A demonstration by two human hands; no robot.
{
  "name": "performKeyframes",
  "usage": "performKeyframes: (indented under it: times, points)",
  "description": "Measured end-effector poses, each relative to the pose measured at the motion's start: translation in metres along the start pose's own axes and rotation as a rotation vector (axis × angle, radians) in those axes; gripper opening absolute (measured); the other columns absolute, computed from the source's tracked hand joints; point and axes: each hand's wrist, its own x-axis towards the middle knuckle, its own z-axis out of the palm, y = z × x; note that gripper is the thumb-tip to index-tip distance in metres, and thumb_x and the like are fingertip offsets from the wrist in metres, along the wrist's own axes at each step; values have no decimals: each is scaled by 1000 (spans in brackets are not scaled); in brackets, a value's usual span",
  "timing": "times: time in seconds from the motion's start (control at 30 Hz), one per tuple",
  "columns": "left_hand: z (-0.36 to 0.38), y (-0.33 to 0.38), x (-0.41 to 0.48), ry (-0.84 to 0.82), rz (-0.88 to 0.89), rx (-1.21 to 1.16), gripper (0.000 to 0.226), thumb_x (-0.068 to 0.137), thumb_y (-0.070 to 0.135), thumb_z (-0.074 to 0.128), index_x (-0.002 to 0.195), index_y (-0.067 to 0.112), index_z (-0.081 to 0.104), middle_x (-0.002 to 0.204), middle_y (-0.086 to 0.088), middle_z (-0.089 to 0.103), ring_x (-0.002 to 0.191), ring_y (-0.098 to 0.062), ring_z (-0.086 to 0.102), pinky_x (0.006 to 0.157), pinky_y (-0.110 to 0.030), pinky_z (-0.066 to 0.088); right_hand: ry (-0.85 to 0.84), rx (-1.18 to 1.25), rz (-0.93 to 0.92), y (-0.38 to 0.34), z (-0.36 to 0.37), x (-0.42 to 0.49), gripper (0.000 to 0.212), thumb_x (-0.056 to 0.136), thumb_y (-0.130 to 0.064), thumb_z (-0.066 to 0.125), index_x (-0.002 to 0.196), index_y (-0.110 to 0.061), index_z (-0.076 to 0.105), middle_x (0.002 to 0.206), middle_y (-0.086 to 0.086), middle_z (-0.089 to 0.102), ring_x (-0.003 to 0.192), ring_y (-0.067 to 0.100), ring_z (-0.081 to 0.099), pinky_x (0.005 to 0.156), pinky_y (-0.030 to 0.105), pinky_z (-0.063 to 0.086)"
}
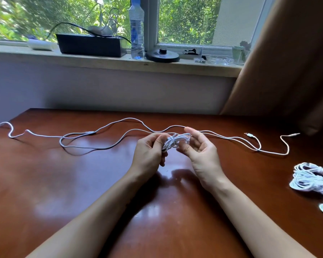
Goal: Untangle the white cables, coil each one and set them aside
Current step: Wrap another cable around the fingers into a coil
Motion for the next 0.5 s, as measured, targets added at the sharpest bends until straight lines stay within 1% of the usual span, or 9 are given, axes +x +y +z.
performKeyframes:
  times: [0.1,0.17,0.23,0.3,0.37,0.43,0.5]
  points:
    - [-2,-1,1,-18,8,24,30,104,9,52,86,20,73,52,0,52,39,-12,43,38,-24,40,-31,-37,-5,-4,-1,-2,22,88,-3,73,110,-5,69,94,1,77,87,11,71,73,26,58]
    - [-2,-2,1,-27,14,40,30,103,9,52,85,20,74,53,0,53,40,-11,44,38,-24,40,-7,-85,9,-5,-2,-1,14,87,-2,75,100,-6,72,88,0,76,82,12,70,64,26,56]
    - [-1,-4,1,-33,21,65,26,103,8,52,89,12,74,55,0,54,41,-10,45,39,-24,40,19,-137,16,-6,-2,0,12,86,-2,76,94,-11,72,86,1,77,76,18,68,58,27,51]
    - [-2,-7,1,-40,42,94,23,103,7,52,93,5,73,57,1,56,43,-9,46,39,-24,40,50,-164,24,-6,-2,1,14,85,-1,76,89,-13,71,84,2,77,72,22,64,54,26,48]
    - [-2,-9,1,-56,78,122,22,102,4,52,94,5,73,60,1,59,47,-9,48,41,-25,41,65,-157,52,-5,-2,1,17,86,1,75,85,-14,69,82,3,76,73,22,59,53,23,44]
    - [-2,-11,0,-68,106,141,23,101,3,52,93,6,73,64,-1,61,50,-11,50,42,-26,41,67,-136,89,-6,-2,0,18,86,3,74,84,-14,68,81,7,75,74,22,55,53,24,40]
    - [-1,-12,0,-75,128,151,22,102,5,52,93,8,73,64,6,61,51,-10,50,44,-25,42,68,-131,109,-8,-3,0,19,85,4,73,84,-14,67,84,13,75,74,20,58,53,23,38]
